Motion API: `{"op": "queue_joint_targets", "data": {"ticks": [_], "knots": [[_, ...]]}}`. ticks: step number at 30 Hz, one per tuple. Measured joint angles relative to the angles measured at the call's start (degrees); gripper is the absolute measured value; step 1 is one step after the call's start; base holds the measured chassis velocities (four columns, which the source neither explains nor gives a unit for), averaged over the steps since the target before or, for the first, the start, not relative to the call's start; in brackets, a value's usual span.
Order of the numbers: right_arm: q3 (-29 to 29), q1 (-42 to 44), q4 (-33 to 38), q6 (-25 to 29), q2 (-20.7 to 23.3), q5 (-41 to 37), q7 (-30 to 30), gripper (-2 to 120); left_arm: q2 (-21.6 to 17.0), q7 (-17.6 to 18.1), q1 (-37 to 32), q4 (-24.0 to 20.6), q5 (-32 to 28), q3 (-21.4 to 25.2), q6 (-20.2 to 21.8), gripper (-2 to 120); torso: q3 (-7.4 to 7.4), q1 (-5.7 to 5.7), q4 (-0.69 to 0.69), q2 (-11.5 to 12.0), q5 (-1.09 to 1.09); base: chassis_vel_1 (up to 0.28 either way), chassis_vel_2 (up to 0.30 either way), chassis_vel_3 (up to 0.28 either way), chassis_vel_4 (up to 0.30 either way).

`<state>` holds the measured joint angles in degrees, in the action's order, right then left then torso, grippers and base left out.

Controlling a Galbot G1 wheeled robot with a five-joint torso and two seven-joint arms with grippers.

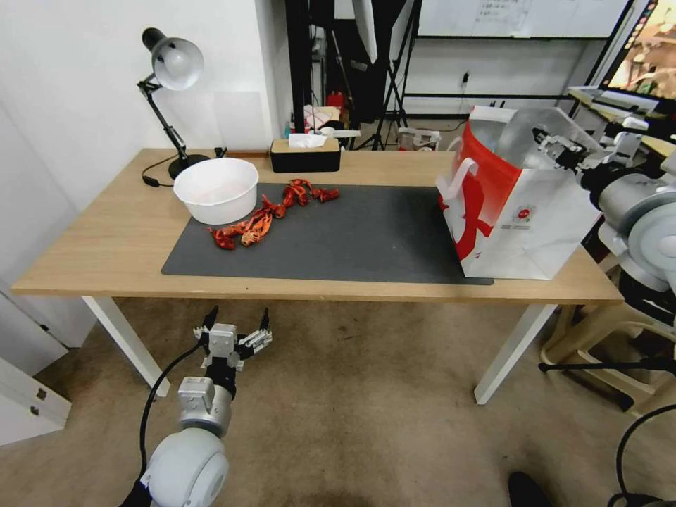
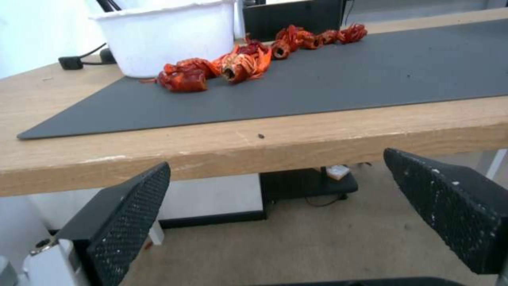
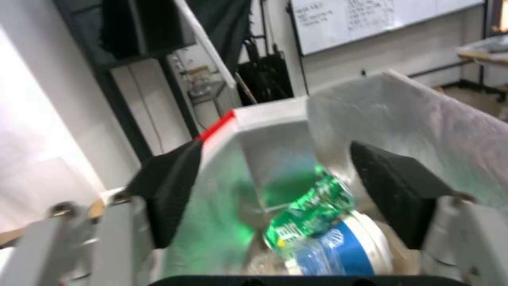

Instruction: Close the takeout container lid, then place the container into the takeout bag.

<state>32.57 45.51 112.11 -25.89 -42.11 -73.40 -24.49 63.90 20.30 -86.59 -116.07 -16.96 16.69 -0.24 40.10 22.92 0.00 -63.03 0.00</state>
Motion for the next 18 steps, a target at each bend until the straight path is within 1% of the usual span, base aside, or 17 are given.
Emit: {"op": "queue_joint_targets", "data": {"ticks": [1,4,5,7,9,10,12,13,14,15,16,18], "knots": [[0.0,0.0,0.0,0.0,0.0,0.0,0.0,78,0.0,0.0,0.0,0.0,0.0,0.0,0.0,100,0.0,0.0,0.0,0.0,0.0,0.0,0.0,0.0,0.0],[0.23,0.53,1.23,1.06,0.45,1.01,1.84,91,0.1,-0.03,0.1,-0.13,-0.13,-0.01,0.01,100,0.01,0.0,0.0,0.0,0.0,0.0,0.0,0.0,0.0],[0.23,0.53,1.23,1.06,0.45,1.01,1.84,91,0.1,-0.03,0.1,-0.13,-0.13,-0.01,0.01,100,0.01,0.0,0.0,0.0,0.0,0.0,0.0,0.0,0.0],[0.3,1.33,2.28,2.48,1.01,3.29,4.74,99,0.22,-0.11,0.06,-0.26,-0.26,0.0,-0.01,100,0.0,0.0,0.0,0.0,-0.01,0.0,0.0,0.0,0.0],[0.58,2.51,3.29,3.75,1.5,5.22,7.77,104,0.29,-0.26,-0.17,-0.36,-0.37,0.06,-0.12,100,0.01,0.0,0.0,0.0,0.0,0.0,0.0,0.0,0.0],[0.58,2.51,3.29,3.75,1.5,5.22,7.77,104,0.29,-0.26,-0.17,-0.36,-0.37,0.06,-0.12,100,0.01,0.0,0.0,0.0,0.0,0.0,0.0,0.0,0.0],[1.62,6.14,5.77,6.73,2.29,8.5,13.2,111,0.48,-0.94,-0.63,-0.4,-0.98,0.45,-0.8,100,0.0,0.0,0.0,0.0,-0.01,0.0,0.0,0.0,0.0],[1.62,6.14,5.77,6.73,2.29,8.5,13.2,111,0.48,-0.94,-0.63,-0.4,-0.98,0.45,-0.8,100,0.0,0.0,0.0,0.0,-0.01,0.0,0.0,0.0,0.0],[1.95,7.32,6.4,7.74,2.47,10.08,14.68,111,0.53,-1.1,-0.76,-0.4,-1.2,0.62,-0.98,100,0.0,0.0,0.0,0.0,0.0,0.0,0.0,0.0,0.0],[2.76,10.23,8.11,10.02,2.75,13.38,17.28,113,0.58,-1.4,-1.07,-0.41,-1.5,0.99,-1.45,100,0.0,0.0,0.0,0.0,0.0,0.0,0.0,0.0,0.0],[3.57,12.68,9.78,11.53,2.76,15.21,18.55,114,0.59,-1.67,-1.25,-0.41,-1.76,1.28,-1.91,100,0.0,0.0,0.0,0.0,-0.01,0.0,0.0,0.0,0.0],[3.74,13.17,10.08,11.78,2.75,15.51,18.78,114,0.59,-1.74,-1.3,-0.41,-1.85,1.36,-2.03,100,0.0,0.0,0.0,0.0,-0.01,0.0,0.0,0.0,0.0]]}}
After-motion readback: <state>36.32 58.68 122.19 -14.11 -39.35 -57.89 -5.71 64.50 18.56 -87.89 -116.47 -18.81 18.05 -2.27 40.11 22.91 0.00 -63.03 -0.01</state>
